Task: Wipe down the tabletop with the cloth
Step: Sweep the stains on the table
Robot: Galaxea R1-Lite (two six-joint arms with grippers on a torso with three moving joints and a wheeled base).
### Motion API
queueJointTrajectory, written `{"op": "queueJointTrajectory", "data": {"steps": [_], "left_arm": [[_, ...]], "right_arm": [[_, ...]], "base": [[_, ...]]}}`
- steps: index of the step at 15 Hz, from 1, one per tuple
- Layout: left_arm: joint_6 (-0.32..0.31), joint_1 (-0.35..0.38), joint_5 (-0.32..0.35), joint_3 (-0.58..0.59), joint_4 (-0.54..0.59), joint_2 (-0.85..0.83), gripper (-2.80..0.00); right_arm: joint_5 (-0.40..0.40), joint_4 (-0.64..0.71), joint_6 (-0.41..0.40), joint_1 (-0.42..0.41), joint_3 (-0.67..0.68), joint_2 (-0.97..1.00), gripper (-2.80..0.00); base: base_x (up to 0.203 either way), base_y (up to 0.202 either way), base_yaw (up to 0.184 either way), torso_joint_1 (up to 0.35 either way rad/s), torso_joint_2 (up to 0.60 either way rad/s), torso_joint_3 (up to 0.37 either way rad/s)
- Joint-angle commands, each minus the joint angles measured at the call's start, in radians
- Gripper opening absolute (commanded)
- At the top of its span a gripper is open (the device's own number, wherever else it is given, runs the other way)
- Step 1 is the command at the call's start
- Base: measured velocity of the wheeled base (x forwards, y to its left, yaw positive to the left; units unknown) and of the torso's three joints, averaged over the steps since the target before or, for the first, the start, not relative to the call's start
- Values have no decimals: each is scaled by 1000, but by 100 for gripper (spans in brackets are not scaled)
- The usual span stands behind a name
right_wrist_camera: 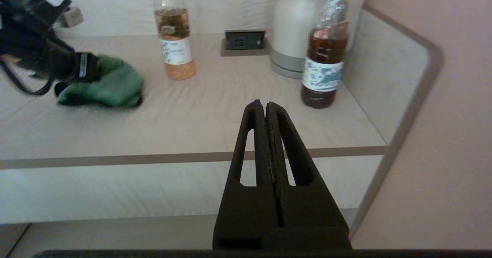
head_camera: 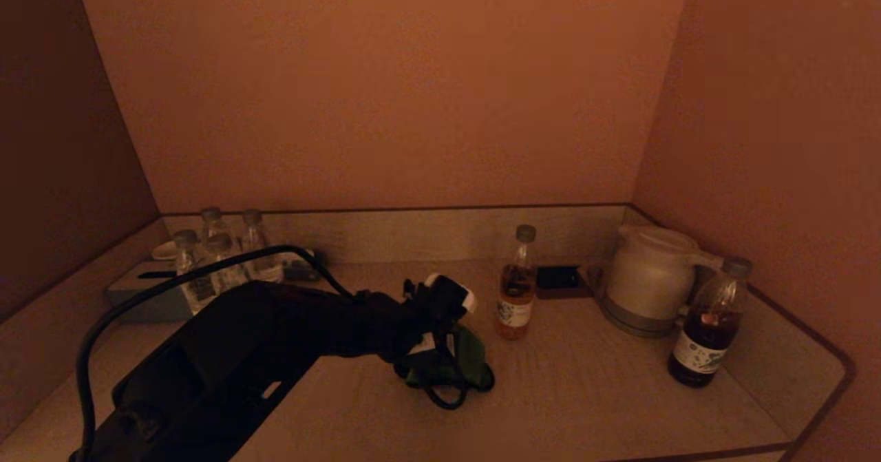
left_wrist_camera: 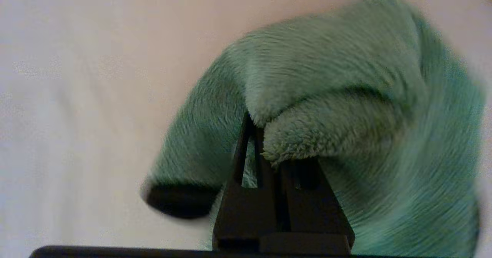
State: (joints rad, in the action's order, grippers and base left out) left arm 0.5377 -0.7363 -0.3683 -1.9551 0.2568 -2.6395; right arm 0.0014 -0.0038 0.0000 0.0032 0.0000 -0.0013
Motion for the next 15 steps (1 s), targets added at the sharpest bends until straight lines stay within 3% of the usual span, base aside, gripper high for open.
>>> {"op": "queueJointTrajectory", "data": {"steps": [1,5,9,13,15], "left_arm": [[1,60,-6,1,4,-20,-280],[20,129,-9,78,20,67,-280],[31,148,-38,312,18,171,-280],[68,136,-52,538,9,263,-280],[104,73,-52,612,17,305,-280]], "right_arm": [[0,-1,0,0,0,1,-280],[0,-1,0,0,0,1,-280],[0,-1,0,0,0,1,-280],[0,-1,0,0,0,1,-280],[0,-1,0,0,0,1,-280]], "base": [[0,0,0,0,0,0],[0,0,0,0,0,0],[0,0,0,0,0,0],[0,0,0,0,0,0],[0,0,0,0,0,0]]}}
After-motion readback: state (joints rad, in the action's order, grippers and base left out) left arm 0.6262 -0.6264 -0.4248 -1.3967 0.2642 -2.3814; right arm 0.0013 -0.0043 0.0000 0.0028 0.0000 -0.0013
